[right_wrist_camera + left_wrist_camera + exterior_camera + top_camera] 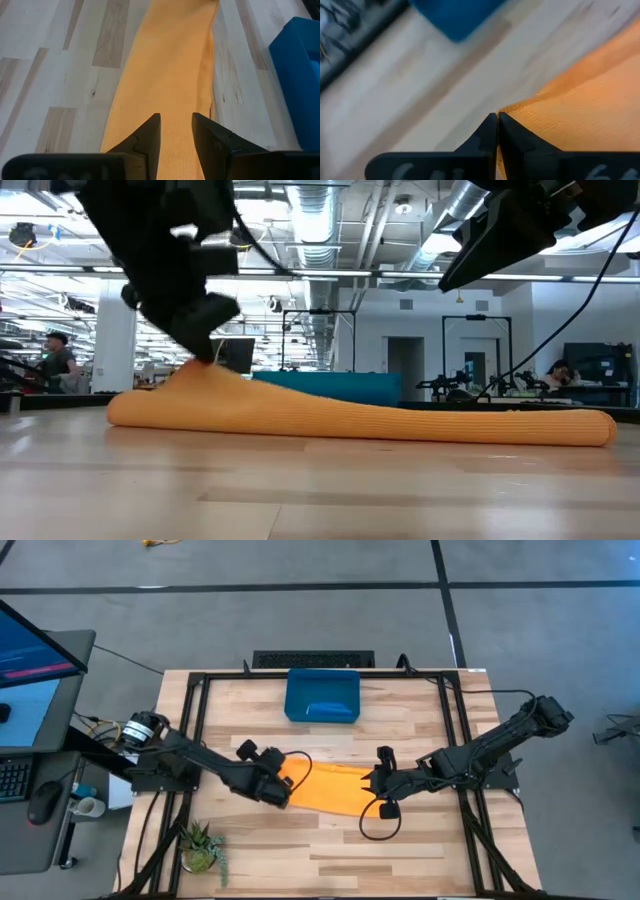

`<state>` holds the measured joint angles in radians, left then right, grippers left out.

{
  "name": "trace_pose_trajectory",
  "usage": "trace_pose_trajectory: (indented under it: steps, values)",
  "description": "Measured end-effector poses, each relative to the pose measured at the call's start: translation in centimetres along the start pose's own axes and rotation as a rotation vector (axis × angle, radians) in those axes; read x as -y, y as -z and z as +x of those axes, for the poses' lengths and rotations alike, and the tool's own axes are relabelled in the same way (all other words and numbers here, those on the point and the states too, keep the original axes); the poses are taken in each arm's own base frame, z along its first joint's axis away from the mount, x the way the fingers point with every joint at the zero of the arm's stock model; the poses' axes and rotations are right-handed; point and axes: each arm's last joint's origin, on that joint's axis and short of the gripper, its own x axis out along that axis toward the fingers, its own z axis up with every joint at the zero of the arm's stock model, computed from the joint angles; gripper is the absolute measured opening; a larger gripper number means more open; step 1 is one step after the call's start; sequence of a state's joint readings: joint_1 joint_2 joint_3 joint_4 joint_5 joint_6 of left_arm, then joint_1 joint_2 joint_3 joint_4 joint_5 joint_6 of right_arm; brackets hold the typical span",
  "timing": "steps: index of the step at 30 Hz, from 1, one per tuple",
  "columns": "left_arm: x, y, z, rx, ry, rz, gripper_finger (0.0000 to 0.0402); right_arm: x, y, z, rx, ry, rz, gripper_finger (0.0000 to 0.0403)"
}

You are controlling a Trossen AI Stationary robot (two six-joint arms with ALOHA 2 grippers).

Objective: Roll microfiber towels into tight, uniform cylinder then place into a basket
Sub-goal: Fold the orange microfiber towel

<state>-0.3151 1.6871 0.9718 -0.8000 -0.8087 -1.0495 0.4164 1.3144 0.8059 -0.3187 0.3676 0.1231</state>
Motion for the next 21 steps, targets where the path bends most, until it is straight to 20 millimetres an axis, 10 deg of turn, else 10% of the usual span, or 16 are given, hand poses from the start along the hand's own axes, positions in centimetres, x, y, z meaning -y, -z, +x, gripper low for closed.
trace_pose_trajectory:
  steps: [9, 21]
  values:
    - [0.5, 0.1, 0.8, -0.065, 0.097, 0.004, 0.0, 0.1, 0.6, 0.0, -0.069, -0.002, 0.113, 0.0132]
    - [0.7, 0.0, 0.8, -0.084, 0.136, 0.033, 0.0, 0.9, 7.2, 0.7, -0.347, 0.152, 0.225, 0.0132]
